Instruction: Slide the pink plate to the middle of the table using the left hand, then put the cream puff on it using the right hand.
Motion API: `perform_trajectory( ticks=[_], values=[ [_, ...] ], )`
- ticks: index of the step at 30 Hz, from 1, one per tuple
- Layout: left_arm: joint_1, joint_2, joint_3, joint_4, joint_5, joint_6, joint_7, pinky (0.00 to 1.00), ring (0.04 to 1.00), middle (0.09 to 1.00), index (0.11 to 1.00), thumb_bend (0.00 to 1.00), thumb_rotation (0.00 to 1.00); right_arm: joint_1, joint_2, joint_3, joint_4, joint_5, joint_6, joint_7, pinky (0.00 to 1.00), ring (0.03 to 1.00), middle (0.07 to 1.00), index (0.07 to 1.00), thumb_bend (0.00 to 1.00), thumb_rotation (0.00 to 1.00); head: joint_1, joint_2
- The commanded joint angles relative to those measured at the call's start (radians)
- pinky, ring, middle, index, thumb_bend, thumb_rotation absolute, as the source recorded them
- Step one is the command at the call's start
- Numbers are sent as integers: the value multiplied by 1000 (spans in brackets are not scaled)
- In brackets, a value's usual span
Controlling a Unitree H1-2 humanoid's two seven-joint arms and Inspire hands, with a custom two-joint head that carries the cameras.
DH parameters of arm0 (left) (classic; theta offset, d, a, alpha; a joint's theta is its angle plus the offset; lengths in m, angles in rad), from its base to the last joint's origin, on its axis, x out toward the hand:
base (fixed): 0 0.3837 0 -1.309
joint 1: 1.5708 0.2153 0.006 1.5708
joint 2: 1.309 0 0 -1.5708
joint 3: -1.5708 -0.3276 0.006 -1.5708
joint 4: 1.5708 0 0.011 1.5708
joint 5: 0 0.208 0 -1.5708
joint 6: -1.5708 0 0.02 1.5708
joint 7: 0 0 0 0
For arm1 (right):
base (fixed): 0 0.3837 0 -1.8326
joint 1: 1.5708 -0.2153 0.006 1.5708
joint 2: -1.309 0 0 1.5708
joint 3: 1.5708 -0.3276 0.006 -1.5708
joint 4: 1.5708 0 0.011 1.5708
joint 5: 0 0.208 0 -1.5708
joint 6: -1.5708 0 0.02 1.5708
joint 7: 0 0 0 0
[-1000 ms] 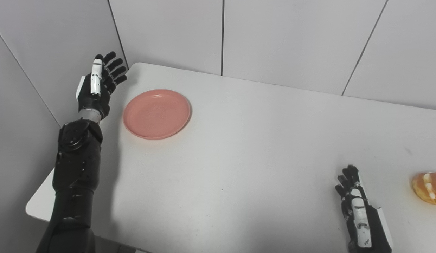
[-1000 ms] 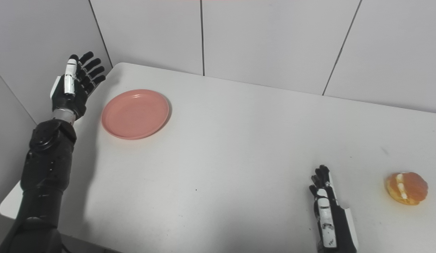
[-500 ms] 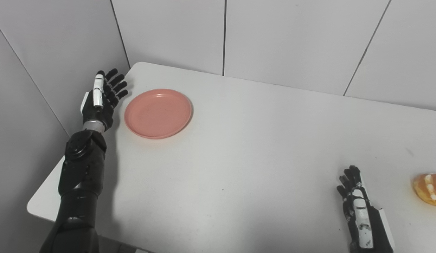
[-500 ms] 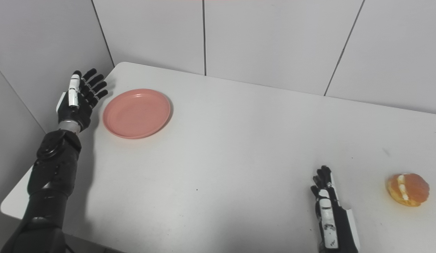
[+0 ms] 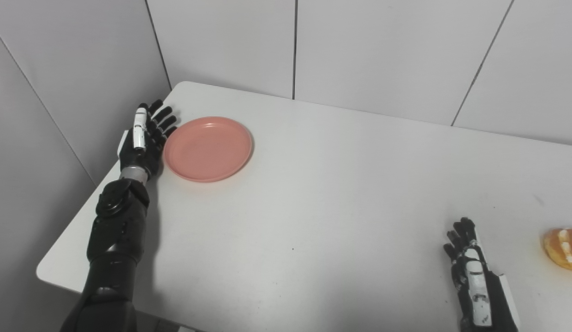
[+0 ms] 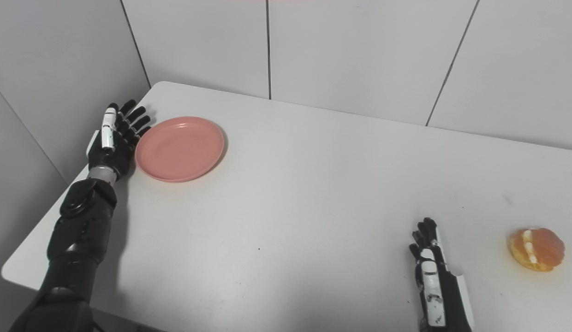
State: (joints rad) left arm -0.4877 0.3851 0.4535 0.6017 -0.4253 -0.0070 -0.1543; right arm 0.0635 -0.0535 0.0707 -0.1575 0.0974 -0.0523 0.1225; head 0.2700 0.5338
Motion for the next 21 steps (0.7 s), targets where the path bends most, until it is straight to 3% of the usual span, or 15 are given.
perform_trajectory(
  ticks=[1,10,21],
  values=[
    [-31,7,-9,19,-14,-26,-27,877,871,871,866,333,1000,18,-8,-7,16,-2,-12,4,1000,1000,1000,1000,209,1000,-3,2],
    [-29,-34,-38,61,-16,-50,-45,830,828,833,822,375,1000,20,-6,-7,18,-5,-18,1,1000,1000,1000,1000,201,1000,-12,9],
    [27,-98,-95,-69,-10,-1,-38,816,828,838,830,380,1000,21,-3,-3,8,-23,-1,-5,1000,1000,1000,1000,216,1000,-30,19]
  ],
)
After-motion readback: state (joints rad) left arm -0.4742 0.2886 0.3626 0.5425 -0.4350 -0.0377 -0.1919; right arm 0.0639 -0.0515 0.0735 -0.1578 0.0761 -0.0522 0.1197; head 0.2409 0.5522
